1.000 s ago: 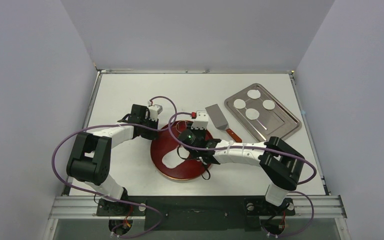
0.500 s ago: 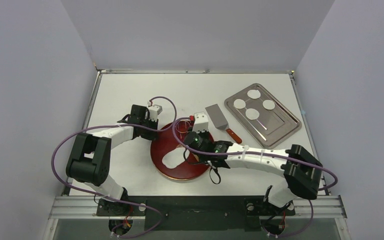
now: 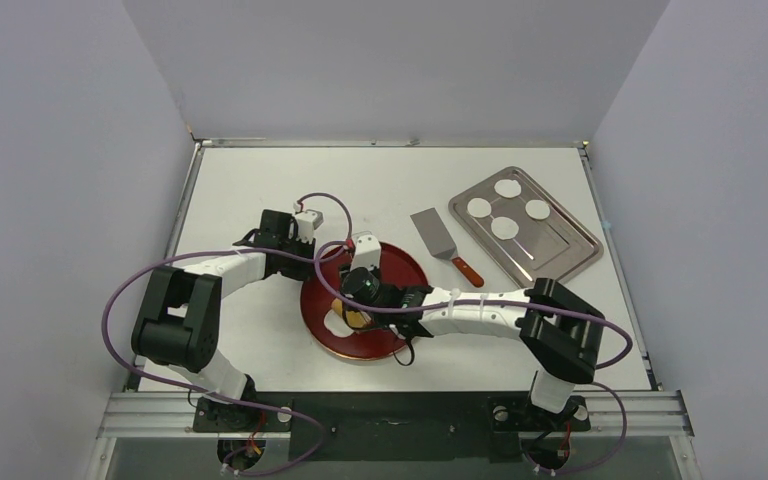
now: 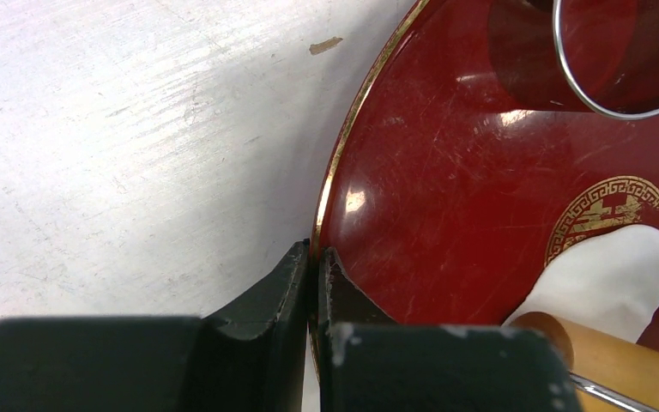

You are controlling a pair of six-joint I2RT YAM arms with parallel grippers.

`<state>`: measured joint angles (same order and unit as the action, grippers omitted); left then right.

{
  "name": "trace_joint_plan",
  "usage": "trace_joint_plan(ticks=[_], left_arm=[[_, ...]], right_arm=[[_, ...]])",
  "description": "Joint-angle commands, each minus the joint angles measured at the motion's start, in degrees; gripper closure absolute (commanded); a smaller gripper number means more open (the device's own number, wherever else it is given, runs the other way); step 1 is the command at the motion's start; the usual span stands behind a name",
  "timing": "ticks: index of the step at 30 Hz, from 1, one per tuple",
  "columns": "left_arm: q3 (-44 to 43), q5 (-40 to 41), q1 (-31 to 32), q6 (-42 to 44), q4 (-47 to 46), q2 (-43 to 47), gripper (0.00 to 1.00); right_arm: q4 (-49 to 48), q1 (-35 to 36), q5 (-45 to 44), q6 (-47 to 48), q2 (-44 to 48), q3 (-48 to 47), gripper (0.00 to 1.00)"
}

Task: Roll out the dumpling wrappers from the dough
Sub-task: Flatten out the dough on the work surface.

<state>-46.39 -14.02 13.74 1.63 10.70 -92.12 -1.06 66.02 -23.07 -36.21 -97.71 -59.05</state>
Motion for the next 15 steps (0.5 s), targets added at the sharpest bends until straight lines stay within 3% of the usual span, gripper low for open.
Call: trace_joint_plan(ticks=[1, 6, 15], left_arm=[[0.45, 1.5, -0.83, 0.26, 0.45, 0.89, 1.0], [0.87, 1.88, -0.91, 0.44, 0.07, 1.79, 1.0], [1.06, 2.06, -0.99, 0.41, -0.19, 2.34, 1.0]], right_arm=[[1.99, -0.26, -1.1, -2.07, -3.14, -1.81, 1.0], [13.31, 0.0, -12.78, -4.08, -3.35, -0.01, 1.0], [16.78, -0.8, -20.26, -6.46, -1.91, 7.05, 1.0]])
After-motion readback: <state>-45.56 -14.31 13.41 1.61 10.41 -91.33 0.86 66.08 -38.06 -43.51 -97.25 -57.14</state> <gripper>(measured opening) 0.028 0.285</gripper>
